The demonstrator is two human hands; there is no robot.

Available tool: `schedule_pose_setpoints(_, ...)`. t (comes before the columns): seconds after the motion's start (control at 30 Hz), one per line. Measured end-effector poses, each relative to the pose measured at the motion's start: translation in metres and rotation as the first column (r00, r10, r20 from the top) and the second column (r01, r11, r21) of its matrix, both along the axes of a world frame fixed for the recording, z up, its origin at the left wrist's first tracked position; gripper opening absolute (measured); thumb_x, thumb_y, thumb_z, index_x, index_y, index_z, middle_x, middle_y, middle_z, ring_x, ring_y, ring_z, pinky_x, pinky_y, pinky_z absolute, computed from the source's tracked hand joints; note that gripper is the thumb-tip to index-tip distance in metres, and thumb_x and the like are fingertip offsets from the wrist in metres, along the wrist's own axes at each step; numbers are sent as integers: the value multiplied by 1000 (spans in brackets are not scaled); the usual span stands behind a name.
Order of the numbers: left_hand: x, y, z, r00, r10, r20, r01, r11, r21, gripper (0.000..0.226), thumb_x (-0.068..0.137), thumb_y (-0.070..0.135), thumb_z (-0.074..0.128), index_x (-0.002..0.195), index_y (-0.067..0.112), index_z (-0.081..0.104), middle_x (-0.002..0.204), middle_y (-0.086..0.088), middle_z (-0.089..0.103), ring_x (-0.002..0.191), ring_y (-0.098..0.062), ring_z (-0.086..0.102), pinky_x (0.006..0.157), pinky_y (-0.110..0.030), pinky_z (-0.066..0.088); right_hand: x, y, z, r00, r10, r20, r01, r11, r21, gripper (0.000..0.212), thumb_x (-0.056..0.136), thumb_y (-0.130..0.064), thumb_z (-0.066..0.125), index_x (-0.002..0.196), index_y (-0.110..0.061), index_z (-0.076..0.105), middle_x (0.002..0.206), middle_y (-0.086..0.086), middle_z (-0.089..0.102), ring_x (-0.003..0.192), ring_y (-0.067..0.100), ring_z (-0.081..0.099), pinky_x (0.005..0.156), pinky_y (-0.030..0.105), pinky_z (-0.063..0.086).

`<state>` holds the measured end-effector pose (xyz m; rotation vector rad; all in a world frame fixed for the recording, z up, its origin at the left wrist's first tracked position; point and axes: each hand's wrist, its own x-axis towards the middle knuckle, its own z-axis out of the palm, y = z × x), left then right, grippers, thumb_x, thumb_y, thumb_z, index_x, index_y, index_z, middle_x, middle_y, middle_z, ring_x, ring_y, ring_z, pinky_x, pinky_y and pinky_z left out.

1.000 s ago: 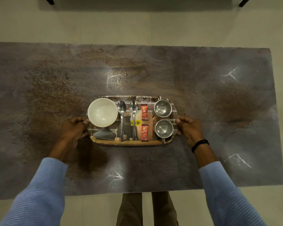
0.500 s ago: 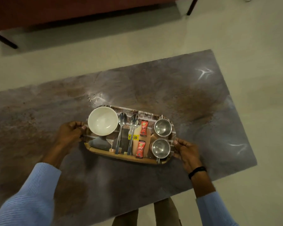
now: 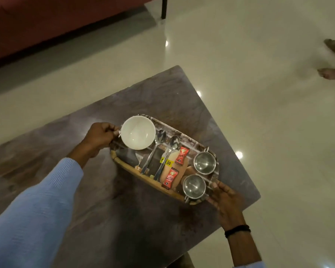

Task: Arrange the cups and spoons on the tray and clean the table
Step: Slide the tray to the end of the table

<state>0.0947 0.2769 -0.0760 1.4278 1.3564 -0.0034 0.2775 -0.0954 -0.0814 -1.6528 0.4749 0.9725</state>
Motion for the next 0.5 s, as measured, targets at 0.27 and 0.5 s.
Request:
schedule_pose_setpoints(0.27, 142, 25, -19, 976, -218, -16, 219, 975, 40, 17, 96, 3, 64, 83, 14, 66, 81, -8, 67, 68, -21, 67, 58, -31, 59, 52, -8, -16, 986, -149, -81, 154, 986, 63, 38, 85, -16, 73, 118, 1, 67, 113, 16, 74, 89, 22, 77, 72, 33, 64)
schedule_pose_setpoints(0.5, 210, 44, -26, 940, -335, -65, 339, 937, 82, 6, 97, 3, 63, 93, 7, 66, 86, -8, 68, 65, -17, 65, 47, -23, 52, 63, 1, -22, 980, -169, -108, 178, 981, 73, 100, 24, -49, 102, 107, -3, 70, 102, 10, 78, 91, 25, 77, 80, 41, 62)
